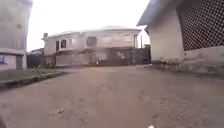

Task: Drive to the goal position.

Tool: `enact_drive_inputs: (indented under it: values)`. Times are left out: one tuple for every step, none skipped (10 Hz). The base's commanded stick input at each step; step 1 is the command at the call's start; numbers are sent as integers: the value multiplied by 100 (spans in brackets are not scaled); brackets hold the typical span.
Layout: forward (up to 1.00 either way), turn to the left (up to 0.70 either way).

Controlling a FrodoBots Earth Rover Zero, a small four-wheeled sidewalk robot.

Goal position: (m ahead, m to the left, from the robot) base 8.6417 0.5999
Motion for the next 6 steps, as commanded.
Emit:
enact_drive_inputs:
  values:
    - [70, 0]
    - [70, 0]
    - [70, 0]
    - [70, 0]
    - [70, 0]
    - [70, 0]
